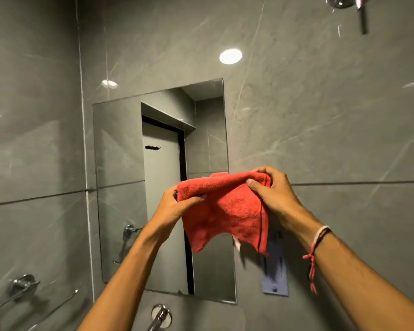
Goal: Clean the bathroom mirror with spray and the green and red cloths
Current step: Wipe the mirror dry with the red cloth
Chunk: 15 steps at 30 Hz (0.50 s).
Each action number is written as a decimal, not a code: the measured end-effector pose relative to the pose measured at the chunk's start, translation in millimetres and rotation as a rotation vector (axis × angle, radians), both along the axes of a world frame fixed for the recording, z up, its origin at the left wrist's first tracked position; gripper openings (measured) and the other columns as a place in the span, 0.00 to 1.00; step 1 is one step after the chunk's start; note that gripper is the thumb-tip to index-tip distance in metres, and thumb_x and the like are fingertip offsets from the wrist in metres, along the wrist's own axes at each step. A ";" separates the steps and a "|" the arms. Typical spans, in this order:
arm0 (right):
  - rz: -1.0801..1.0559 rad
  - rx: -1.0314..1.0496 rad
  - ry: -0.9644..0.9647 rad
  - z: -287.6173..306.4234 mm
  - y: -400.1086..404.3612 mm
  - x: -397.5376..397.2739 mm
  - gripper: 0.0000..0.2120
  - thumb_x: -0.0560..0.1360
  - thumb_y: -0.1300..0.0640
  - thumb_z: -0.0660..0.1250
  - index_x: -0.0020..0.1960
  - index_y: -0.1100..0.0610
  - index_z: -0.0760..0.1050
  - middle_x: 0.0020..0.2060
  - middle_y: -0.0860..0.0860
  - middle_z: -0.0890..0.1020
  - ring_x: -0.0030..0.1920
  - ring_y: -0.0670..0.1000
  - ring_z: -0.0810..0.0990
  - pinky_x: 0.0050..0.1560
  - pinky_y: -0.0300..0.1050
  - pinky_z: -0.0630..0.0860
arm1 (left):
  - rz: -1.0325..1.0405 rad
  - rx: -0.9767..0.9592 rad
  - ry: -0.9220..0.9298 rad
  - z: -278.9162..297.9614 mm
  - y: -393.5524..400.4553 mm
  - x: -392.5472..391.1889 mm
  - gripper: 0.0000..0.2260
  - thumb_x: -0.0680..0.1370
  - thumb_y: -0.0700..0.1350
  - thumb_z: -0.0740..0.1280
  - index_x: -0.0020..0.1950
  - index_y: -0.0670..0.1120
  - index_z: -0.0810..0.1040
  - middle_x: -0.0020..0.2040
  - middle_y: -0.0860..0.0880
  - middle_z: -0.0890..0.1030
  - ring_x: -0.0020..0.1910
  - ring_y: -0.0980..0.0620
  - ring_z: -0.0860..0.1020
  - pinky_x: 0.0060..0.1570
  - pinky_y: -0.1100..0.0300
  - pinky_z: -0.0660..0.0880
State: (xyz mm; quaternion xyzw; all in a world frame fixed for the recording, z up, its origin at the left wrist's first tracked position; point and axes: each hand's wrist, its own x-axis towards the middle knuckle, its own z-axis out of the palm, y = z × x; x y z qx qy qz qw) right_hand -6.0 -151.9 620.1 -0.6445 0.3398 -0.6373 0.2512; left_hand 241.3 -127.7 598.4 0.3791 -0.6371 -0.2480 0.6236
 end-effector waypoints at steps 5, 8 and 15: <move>0.109 0.468 -0.108 -74.2 32.5 -45.3 0.13 0.76 0.66 0.73 0.56 0.54 0.75 0.43 0.56 0.81 0.35 0.48 0.78 0.34 0.40 0.76 | 0.015 0.344 0.071 -50.3 35.4 -42.3 0.30 0.63 0.49 0.83 0.61 0.42 0.79 0.53 0.40 0.86 0.44 0.48 0.85 0.39 0.58 0.82; 0.254 0.716 -0.259 -125.6 57.9 -70.0 0.21 0.71 0.69 0.76 0.60 0.58 0.74 0.39 0.58 0.83 0.34 0.51 0.82 0.36 0.45 0.80 | 0.065 0.452 0.083 -96.8 53.9 -68.0 0.30 0.66 0.44 0.83 0.63 0.49 0.72 0.50 0.43 0.82 0.39 0.50 0.81 0.31 0.62 0.78; 0.069 0.546 0.436 -208.8 109.2 -125.7 0.34 0.54 0.58 0.88 0.55 0.44 0.79 0.64 0.51 0.73 0.67 0.48 0.73 0.66 0.36 0.74 | -0.168 0.497 -0.110 -174.6 83.4 -101.6 0.31 0.53 0.47 0.84 0.55 0.44 0.85 0.54 0.46 0.85 0.50 0.51 0.82 0.56 0.54 0.79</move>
